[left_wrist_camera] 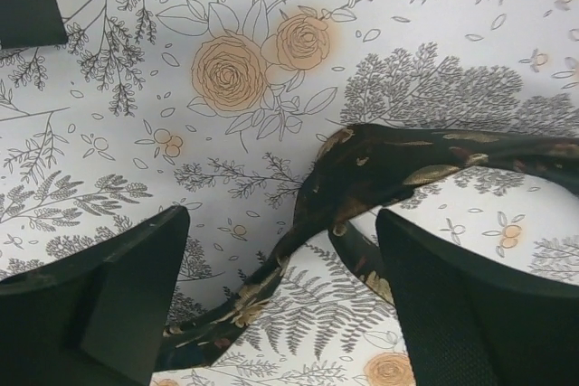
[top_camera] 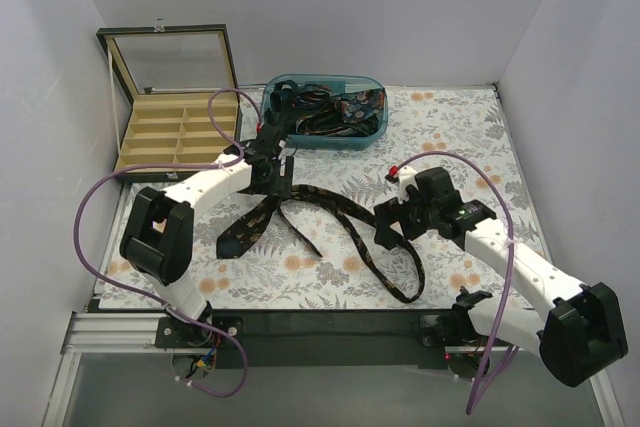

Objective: Roll the ties
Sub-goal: Move the tie to the center of the board, then flatten the tie

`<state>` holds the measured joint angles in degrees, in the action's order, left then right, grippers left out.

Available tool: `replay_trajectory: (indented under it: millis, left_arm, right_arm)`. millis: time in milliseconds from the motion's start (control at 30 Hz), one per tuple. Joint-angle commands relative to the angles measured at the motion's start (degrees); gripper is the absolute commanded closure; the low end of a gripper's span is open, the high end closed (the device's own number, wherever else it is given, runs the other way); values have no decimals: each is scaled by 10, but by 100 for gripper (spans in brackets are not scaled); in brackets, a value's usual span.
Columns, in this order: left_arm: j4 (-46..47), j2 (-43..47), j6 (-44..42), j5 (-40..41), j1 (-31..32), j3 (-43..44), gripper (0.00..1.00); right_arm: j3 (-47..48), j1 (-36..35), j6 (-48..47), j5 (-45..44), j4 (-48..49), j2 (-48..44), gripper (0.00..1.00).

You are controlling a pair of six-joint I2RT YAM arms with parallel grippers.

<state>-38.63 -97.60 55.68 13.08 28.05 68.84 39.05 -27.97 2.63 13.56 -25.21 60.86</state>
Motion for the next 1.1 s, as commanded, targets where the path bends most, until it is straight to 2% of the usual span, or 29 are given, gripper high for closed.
replay_trajectory:
  millis: [0,67,367,633,967,1067]
  left_arm:
    - [20,53,3,-2,1,-5,20]
    - [22,86,13,-7,1,-31,16]
    - [66,235,115,-35,2,-171,16]
    - [80,245,137,-24,1,-216,16]
    - [116,193,157,-53,2,-217,16]
    - [126,162,161,-47,3,-211,16]
  right_arm:
    - [54,-40,-21,-35,-9,29,2]
    - [73,-61,-24,-68,-9,60,2]
    - [176,-116,-95,-123,-3,210,2]
    - [235,-126,-128,-96,12,304,1]
    - [252,-131,-138,-81,25,362,2]
    - [250,-132,-139,-79,28,371,8]
